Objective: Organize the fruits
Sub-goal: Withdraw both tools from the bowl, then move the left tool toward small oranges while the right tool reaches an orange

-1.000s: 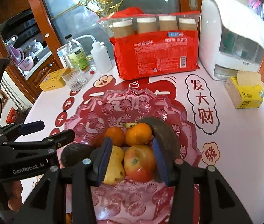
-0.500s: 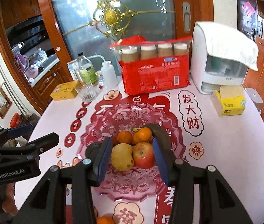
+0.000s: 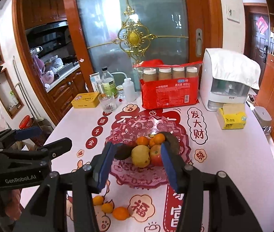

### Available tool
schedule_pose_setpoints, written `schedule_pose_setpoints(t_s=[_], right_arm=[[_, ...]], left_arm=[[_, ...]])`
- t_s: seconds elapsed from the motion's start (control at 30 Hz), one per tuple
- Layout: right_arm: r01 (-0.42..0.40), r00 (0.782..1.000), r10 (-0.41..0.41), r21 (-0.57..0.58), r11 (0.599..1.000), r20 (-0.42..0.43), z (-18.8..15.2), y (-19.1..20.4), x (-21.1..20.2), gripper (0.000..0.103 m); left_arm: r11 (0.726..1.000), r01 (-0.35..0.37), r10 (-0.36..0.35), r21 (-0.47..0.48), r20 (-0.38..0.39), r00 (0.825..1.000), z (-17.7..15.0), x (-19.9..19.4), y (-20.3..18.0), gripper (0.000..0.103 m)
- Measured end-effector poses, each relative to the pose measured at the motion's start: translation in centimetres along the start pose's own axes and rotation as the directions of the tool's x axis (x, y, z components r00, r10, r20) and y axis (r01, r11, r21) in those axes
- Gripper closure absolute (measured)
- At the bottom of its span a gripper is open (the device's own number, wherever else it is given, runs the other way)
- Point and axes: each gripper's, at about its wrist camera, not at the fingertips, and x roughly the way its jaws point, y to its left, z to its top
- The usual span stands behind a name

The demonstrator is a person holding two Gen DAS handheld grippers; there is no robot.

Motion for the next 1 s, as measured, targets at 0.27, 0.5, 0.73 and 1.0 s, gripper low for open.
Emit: schedule_pose_setpoints(t_s=[0.27, 0.5, 0.73, 1.0], right_arm=[[-0.029, 1.0, 0.029, -0.023, 0.999, 0.001, -2.5, 1.6, -2.1, 0.046], [-0.044, 0.998, 0.043, -0.034, 0.998, -0.038, -5.1, 2.7, -1.7, 0.044], [-0.043, 0.991, 0.042, -0.004, 0.999, -0.13, -8.3, 2.7, 1.0, 0.044], [-0.039, 0.961, 0.068, 0.111, 0.993, -0.27, -11.9, 1.3, 6.5, 0.044]], left_arm=[[0.999, -0.032, 0.032, 0.014, 0.018, 0.999, -2.8, -2.9, 0.9, 0.006], [0.999, -0.026, 0.026, 0.034, -0.013, 1.0, -5.5, -2.5, 2.0, 0.006], [0.997, 0.01, -0.004, 0.074, -0.072, 0.997, -7.7, 0.5, 2.7, 0.006], [0.986, 0.109, -0.085, 0.126, -0.183, 0.98, -10.5, 6.7, 3.1, 0.008]])
